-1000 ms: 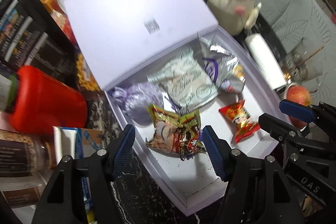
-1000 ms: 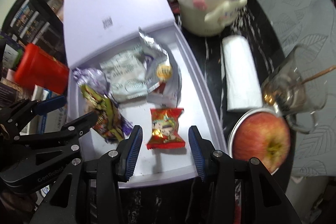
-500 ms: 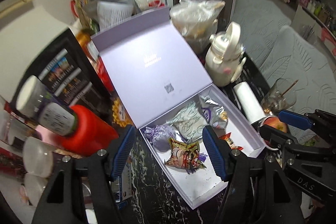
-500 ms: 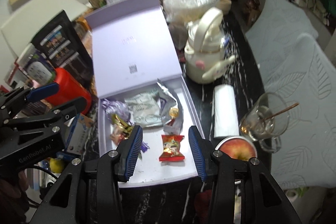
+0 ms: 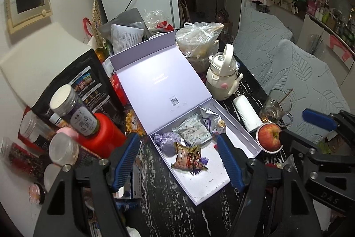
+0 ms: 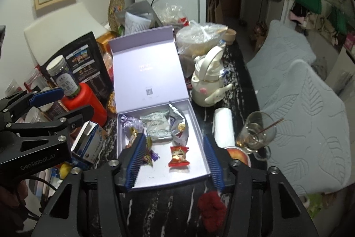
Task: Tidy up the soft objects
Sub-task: 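Move both open tools toward the red fuzzy plush and clear bag on the table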
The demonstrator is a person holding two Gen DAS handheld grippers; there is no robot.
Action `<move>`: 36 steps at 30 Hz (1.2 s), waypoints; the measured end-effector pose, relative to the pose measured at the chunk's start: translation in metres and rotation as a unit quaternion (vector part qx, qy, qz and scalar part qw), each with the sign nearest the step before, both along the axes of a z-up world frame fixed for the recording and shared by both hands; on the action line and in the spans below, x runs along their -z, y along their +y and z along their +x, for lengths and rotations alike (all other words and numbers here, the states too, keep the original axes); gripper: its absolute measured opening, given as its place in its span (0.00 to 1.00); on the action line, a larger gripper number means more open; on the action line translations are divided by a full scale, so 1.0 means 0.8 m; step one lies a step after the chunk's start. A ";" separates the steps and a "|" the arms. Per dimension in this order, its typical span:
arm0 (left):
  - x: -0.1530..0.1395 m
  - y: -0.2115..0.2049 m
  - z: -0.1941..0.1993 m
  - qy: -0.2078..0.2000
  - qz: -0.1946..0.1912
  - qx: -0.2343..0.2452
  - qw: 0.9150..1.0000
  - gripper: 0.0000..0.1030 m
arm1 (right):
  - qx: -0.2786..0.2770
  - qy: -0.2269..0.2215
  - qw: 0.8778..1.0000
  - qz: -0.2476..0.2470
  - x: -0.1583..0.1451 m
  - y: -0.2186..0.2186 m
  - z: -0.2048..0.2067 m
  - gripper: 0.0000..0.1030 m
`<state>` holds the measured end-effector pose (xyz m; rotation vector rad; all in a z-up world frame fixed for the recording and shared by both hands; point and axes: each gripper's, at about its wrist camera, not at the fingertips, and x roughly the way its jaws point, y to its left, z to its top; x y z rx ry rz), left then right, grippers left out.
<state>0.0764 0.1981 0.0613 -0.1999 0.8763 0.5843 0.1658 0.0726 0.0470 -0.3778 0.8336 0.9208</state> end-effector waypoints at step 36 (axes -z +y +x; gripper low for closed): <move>0.037 -0.164 -0.057 0.034 -0.032 0.136 0.990 0.99 | 0.124 0.026 0.992 0.004 0.032 -0.215 -0.109 0.73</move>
